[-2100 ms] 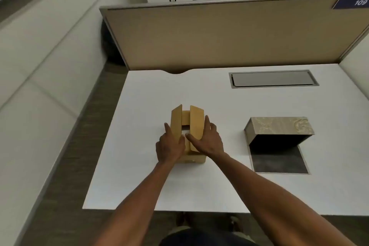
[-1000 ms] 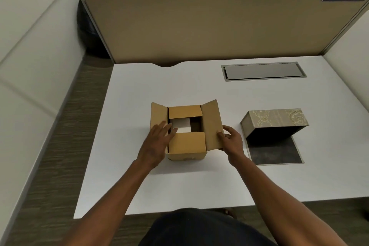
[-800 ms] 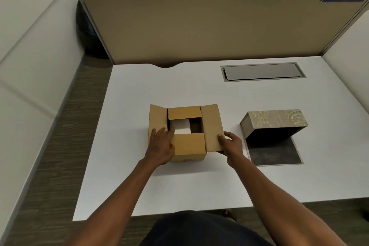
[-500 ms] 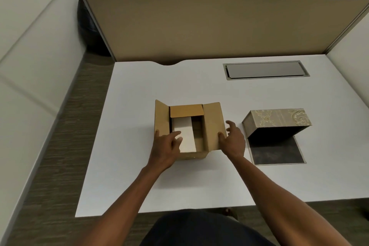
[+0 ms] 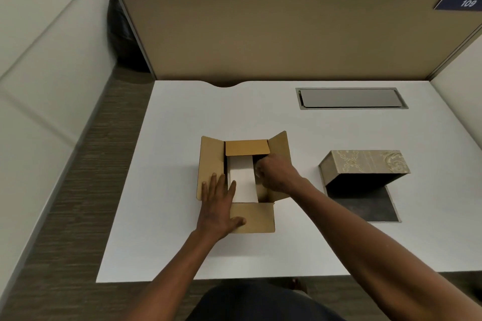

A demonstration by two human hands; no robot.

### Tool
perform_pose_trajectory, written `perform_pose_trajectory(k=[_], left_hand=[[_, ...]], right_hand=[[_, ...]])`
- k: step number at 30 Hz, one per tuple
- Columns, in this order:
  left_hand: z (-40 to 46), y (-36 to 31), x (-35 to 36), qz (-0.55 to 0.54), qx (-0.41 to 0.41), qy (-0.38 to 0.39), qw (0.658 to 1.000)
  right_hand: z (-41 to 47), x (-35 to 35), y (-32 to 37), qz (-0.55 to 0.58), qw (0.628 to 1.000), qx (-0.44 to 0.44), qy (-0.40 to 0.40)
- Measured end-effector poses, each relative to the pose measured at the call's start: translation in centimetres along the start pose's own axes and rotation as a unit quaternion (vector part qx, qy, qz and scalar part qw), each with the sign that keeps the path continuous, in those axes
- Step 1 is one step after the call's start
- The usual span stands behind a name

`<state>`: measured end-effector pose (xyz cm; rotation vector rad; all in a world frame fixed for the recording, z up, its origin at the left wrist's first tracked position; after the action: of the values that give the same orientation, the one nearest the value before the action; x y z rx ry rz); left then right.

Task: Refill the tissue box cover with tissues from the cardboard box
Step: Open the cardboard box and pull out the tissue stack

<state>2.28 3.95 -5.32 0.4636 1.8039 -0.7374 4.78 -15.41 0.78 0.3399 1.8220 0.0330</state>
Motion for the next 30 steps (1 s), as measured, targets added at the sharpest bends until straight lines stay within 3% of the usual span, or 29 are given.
perform_pose_trajectory(k=[2,5,12,17,25,30], left_hand=[[0.0,0.3,0.4,-0.018,-0.012,0.006,1.0],[0.0,0.4,0.6,-0.047,-0.025,0.002,0.999],[0.7,1.4,1.1,-0.086,-0.061,-0.019,0.994],[0.9,1.9,1.9,-0.097,-0.061,-0.022,0.993],[1.0,2.3,2.5,-0.117,-0.06,-0.031,0.991],[1.0,2.6,2.9,-0.15,-0.05,-0.039,0.987]], right_hand=[[1.2,0.2,-0.3,-0.019,0.998,0.003,0.064],[2.5,0.0,-0.9,-0.029,0.996,0.002,0.087],[4.4,-2.0,-1.5,0.038,0.999,-0.01,-0.032],[6.1,-1.6,-1.8,-0.008,0.999,0.018,-0.039],[9.7,-0.9,-2.1,-0.04,0.998,0.055,0.017],[10.9,0.5,-2.2,-0.102,0.984,0.093,0.11]])
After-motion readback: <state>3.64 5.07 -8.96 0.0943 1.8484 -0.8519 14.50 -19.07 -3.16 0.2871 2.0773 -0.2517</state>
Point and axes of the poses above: each hand's wrist, its own z-axis towards the middle knuckle, its own x-axis out of the palm, y = z × x, the point moved 4 cm from there along z, towards the middle knuckle, and after that the axes turned 11 degrees about x, right-handed, at the moved point
